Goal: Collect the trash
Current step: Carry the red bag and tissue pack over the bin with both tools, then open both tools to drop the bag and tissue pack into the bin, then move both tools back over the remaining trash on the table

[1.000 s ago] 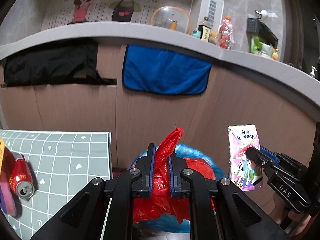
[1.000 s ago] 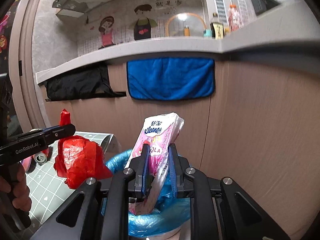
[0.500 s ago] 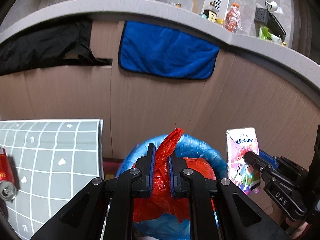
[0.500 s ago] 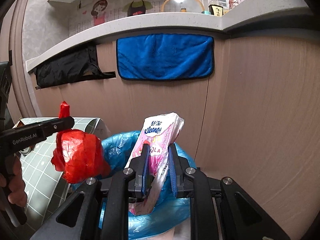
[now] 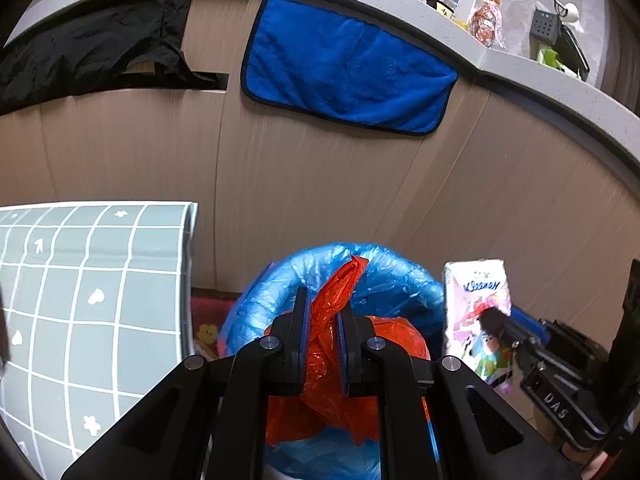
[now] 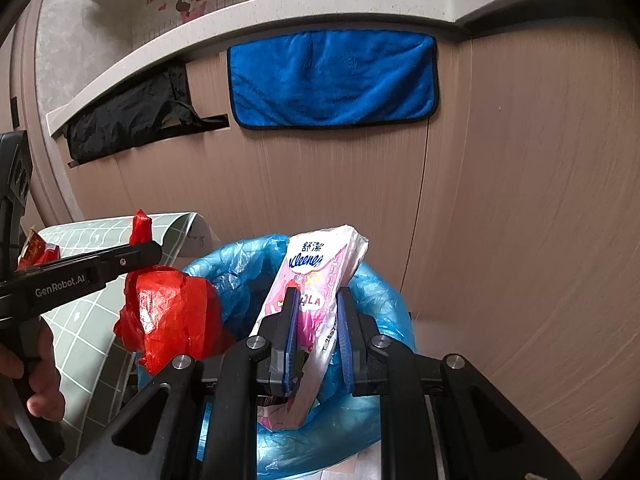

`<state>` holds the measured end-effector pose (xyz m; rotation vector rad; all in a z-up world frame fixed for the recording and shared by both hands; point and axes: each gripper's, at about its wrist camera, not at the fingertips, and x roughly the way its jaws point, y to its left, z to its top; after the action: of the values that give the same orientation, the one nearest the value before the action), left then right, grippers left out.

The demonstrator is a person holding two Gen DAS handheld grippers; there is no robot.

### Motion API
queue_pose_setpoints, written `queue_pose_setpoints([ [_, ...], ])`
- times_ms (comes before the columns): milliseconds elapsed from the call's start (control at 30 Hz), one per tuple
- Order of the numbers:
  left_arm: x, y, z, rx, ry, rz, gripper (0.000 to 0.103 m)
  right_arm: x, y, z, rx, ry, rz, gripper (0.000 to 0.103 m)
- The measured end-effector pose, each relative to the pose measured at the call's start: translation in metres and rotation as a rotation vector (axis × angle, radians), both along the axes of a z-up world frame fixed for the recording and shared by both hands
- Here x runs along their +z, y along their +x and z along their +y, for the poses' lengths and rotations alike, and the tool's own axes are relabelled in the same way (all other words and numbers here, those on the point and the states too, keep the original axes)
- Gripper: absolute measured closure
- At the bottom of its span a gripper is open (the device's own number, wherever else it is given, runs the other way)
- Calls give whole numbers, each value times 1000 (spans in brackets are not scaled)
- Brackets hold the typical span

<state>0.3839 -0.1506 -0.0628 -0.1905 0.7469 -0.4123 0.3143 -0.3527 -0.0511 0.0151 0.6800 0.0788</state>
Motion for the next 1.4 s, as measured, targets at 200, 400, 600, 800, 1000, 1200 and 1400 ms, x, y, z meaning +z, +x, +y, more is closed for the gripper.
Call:
queue_pose_setpoints([
  [200, 11, 11, -3, -36, -90, -10, 84, -2, 4, -6, -27, 2, 3, 82],
  [400, 24, 10, 1, -12, -70, -9, 67, 5, -7, -12, -41, -4, -19, 76],
  [600, 37, -11, 28, 1, -46, 4, 67, 18, -24, -14, -56, 9, -32, 76],
  [800, 49, -57, 74, 63, 12, -19, 67, 34, -46, -3, -40, 56, -61, 76],
  [1000, 53, -107, 136, 146, 83, -44, 67, 45, -55, 34, 48, 121, -72, 75],
  [1200, 48, -138, 206, 243, 254, -100, 67, 49, -54, 103, 247, 147, -29, 75],
  [1400, 49, -150, 289, 381, 202, -90, 67, 46, -49, 179, 403, 147, 25, 75],
])
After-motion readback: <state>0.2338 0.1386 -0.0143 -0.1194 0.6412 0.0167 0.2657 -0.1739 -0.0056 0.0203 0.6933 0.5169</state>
